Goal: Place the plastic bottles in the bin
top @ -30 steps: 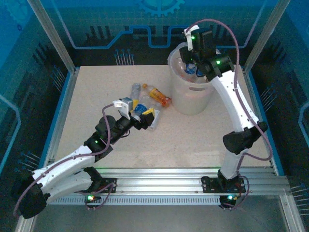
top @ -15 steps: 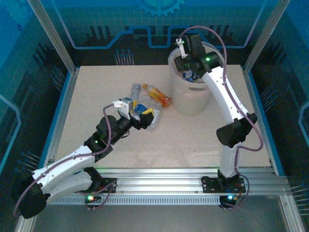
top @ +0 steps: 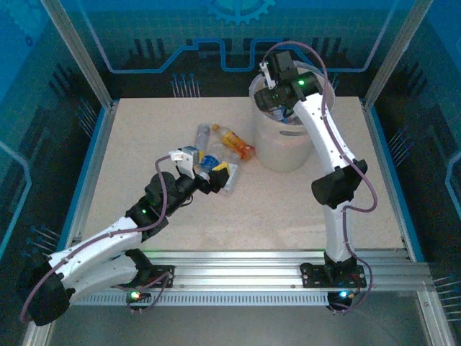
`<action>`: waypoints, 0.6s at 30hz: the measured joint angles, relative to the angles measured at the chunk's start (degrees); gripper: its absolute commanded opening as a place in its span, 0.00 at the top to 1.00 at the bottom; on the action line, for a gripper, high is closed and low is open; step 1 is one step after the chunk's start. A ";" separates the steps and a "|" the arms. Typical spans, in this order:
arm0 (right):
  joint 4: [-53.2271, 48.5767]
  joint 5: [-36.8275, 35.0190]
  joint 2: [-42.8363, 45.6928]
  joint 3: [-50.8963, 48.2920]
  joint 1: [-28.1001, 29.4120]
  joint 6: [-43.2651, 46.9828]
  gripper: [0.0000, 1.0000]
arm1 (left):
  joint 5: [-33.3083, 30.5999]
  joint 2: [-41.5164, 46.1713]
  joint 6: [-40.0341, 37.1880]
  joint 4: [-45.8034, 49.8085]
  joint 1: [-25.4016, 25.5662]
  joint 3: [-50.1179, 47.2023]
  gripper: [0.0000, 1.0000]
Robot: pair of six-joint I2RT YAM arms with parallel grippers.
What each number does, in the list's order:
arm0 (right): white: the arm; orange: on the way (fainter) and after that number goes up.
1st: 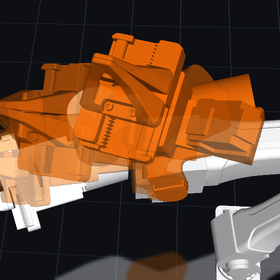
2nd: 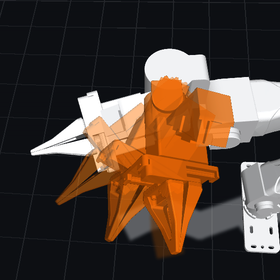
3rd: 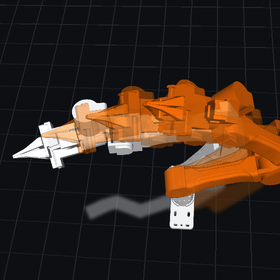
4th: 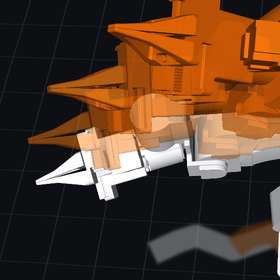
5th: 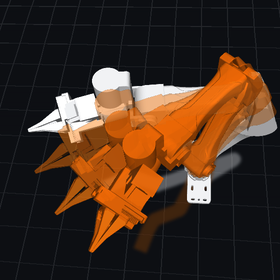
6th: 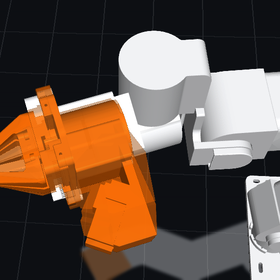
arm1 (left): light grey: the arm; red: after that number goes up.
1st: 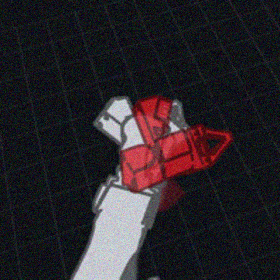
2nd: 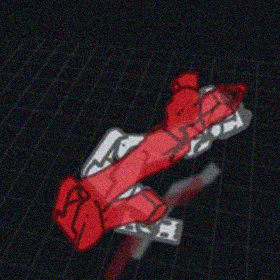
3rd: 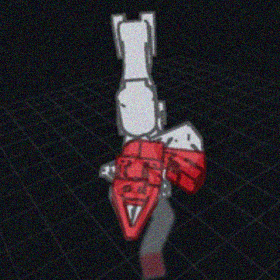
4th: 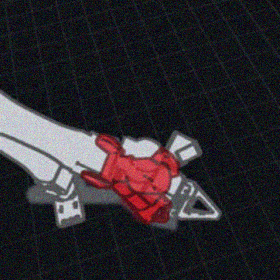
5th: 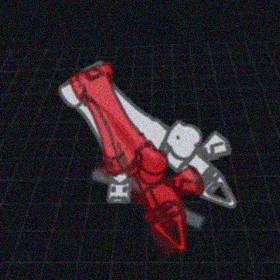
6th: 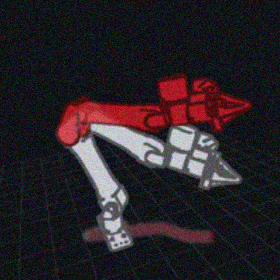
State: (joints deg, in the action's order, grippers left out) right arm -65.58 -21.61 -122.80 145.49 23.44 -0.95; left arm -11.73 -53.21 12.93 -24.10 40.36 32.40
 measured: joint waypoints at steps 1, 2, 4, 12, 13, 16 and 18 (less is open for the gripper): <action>-0.04 0.24 0.11 0.92 0.00 -0.07 0.06 | -0.13 0.02 0.00 0.11 0.00 0.00 0.01; -0.04 0.66 0.35 1.53 0.02 -0.09 0.06 | -0.28 0.00 0.00 0.26 0.00 0.00 0.01; -0.26 1.27 1.31 1.77 0.07 -0.26 0.04 | -0.57 -0.04 0.02 0.37 0.00 0.00 0.01; -0.17 4.35 11.39 -2.97 0.13 -2.36 0.03 | -2.47 -1.05 0.20 2.19 0.00 0.02 0.01; 0.20 5.05 13.64 -4.74 0.17 -2.97 0.03 | -2.82 -1.20 0.22 2.49 0.00 0.02 0.01; 1.68 7.06 20.02 -10.38 0.79 -5.05 0.04 | -4.13 -1.29 0.46 3.72 0.00 0.02 0.01; 3.21 7.87 24.26 -15.04 1.97 -6.82 0.04 | -5.38 -1.29 0.66 4.39 0.00 0.09 0.01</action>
State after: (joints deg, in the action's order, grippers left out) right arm -62.37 -13.74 -98.54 130.45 25.41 -7.77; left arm -17.10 -54.50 13.58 -19.70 40.36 32.49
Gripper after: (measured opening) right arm 0.965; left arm 0.990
